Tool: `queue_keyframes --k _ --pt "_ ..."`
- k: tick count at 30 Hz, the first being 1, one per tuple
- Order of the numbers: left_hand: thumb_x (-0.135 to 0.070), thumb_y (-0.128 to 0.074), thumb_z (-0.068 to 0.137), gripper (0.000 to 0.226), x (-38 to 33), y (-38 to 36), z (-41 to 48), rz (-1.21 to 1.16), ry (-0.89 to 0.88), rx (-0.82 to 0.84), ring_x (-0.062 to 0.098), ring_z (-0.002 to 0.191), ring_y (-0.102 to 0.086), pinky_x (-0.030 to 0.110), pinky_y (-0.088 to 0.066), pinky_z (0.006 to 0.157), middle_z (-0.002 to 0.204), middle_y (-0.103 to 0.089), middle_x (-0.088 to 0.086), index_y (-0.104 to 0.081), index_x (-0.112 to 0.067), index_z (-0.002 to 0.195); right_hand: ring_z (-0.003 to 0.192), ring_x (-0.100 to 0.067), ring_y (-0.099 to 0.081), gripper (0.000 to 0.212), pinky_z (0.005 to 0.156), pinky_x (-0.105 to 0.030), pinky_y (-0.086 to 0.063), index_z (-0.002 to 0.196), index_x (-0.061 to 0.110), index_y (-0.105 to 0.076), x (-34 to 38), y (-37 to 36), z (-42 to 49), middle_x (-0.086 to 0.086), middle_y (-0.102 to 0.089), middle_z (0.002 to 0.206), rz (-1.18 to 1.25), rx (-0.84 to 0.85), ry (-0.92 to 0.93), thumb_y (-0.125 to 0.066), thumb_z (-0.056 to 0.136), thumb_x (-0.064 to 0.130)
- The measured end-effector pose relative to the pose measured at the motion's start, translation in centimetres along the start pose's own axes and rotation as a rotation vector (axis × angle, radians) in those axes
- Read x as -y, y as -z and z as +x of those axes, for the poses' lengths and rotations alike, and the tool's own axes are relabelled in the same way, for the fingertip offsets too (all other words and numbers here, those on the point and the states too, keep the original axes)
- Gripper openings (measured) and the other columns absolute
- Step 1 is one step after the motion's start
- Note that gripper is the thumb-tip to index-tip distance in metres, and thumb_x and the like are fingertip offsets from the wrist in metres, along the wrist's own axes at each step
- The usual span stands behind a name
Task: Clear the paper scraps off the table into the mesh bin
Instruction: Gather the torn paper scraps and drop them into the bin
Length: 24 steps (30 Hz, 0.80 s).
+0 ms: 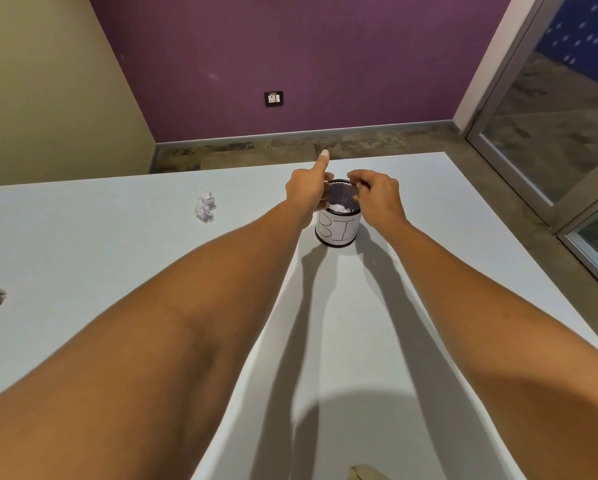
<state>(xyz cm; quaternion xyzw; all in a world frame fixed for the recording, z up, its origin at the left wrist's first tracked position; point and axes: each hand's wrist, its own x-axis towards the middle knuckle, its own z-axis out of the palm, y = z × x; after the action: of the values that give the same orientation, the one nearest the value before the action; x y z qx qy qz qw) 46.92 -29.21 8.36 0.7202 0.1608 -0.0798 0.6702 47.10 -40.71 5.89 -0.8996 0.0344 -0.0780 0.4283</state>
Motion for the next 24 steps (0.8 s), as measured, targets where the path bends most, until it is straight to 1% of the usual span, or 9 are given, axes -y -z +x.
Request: queue_keyframes --k 5,7,9,11,14,16,18,20,24 --pt "-0.036 -0.049 0.093 0.038 1.3 2.1 -1.7 0.068 -0.086 -0.139 0.026 0.085 -0.063 0.038 -0.054 0.084 0.094 -0.064 0.01 -0.067 -0.003 0.098 0.107 -0.029 -0.062 0.03 0.101 -0.039 -0.049 0.113 0.002 -0.065 -0.1 0.5 -1.3 -0.016 -0.065 0.118 0.049 -0.042 -0.024 -0.04 0.095 -0.002" --pt "-0.029 -0.052 0.092 0.026 2.9 2.9 -3.0 0.172 -0.131 -0.189 0.032 0.082 -0.063 0.044 -0.054 0.087 0.085 -0.061 0.015 -0.063 -0.008 0.082 0.105 -0.029 -0.063 0.028 0.1 -0.038 -0.049 0.11 0.002 -0.065 0.0 0.5 -2.8 -0.016 -0.066 0.114 0.079 -0.069 -0.032 -0.041 0.095 -0.001" --pt "-0.023 -0.053 0.09 0.023 5.1 3.4 -4.7 0.257 -0.147 -0.226 0.036 0.082 -0.063 0.045 -0.053 0.087 0.081 -0.063 0.022 -0.059 -0.008 0.075 0.104 -0.029 -0.063 0.028 0.098 -0.037 -0.049 0.107 0.003 -0.066 0.2 0.4 -4.7 -0.015 -0.067 0.112 0.106 -0.094 -0.023 -0.042 0.094 -0.001" --pt "-0.019 -0.054 0.089 0.022 7.3 3.6 -6.8 0.315 -0.161 -0.239 0.034 0.086 -0.064 0.036 -0.051 0.086 0.087 -0.069 0.023 -0.068 -0.003 0.083 0.103 -0.031 -0.063 0.028 0.097 -0.04 -0.049 0.106 0.003 -0.067 0.2 0.1 -6.8 -0.017 -0.068 0.11 0.111 -0.083 -0.012 -0.043 0.092 -0.001" --pt "-0.02 -0.053 0.09 0.024 10.2 3.9 -10.6 0.438 -0.168 -0.223 0.03 0.101 -0.063 0.028 -0.045 0.083 0.105 -0.071 0.013 -0.07 -0.009 0.102 0.102 -0.032 -0.063 0.026 0.095 -0.039 -0.05 0.105 0.002 -0.066 -0.3 -0.2 -9.7 -0.019 -0.068 0.109 0.082 -0.042 -0.017 -0.044 0.092 -0.001" --pt "-0.021 -0.049 0.09 0.025 12.0 4.4 -13.1 0.573 -0.153 -0.212 0.029 0.099 -0.064 0.029 -0.045 0.081 0.105 -0.071 0.009 -0.07 -0.014 0.103 0.097 -0.032 -0.064 0.025 0.092 -0.037 -0.051 0.105 0.002 -0.066 -0.7 -0.3 -11.8 -0.019 -0.067 0.107 0.075 -0.007 -0.031 -0.045 0.092 0.0" --pt "-0.021 -0.045 0.091 0.027 13.6 5.3 -15.4 0.808 -0.168 -0.206 0.03 0.097 -0.064 0.031 -0.046 0.079 0.103 -0.072 0.007 -0.069 -0.016 0.101 0.089 -0.027 -0.064 0.024 0.085 -0.028 -0.05 0.102 0.003 -0.067 -1.1 -0.2 -14.0 -0.017 -0.069 0.104 0.045 0.031 -0.016 -0.046 0.091 0.0" --pt "-0.022 -0.042 0.092 0.029 15.2 6.4 -17.4 1.026 -0.199 -0.178 0.029 0.096 -0.065 0.034 -0.046 0.082 0.106 -0.07 0.006 -0.068 -0.016 0.1 0.09 -0.023 -0.065 0.024 0.08 -0.02 -0.045 0.101 0.005 -0.068 -1.6 0.1 -16.3 -0.011 -0.07 0.104 -0.005 0.08 0.02 -0.048 0.09 0.001" --pt "-0.026 -0.038 0.095 0.03 18.1 8.5 -20.9 1.214 -0.2 -0.154 0.023 0.1 -0.063 0.034 -0.043 0.084 0.114 -0.066 0.0 -0.064 -0.019 0.107 0.097 -0.019 -0.065 0.023 0.084 -0.021 -0.046 0.102 0.006 -0.069 -3.0 0.9 -21.5 -0.007 -0.071 0.108 -0.039 0.157 0.036 -0.049 0.091 0.004"
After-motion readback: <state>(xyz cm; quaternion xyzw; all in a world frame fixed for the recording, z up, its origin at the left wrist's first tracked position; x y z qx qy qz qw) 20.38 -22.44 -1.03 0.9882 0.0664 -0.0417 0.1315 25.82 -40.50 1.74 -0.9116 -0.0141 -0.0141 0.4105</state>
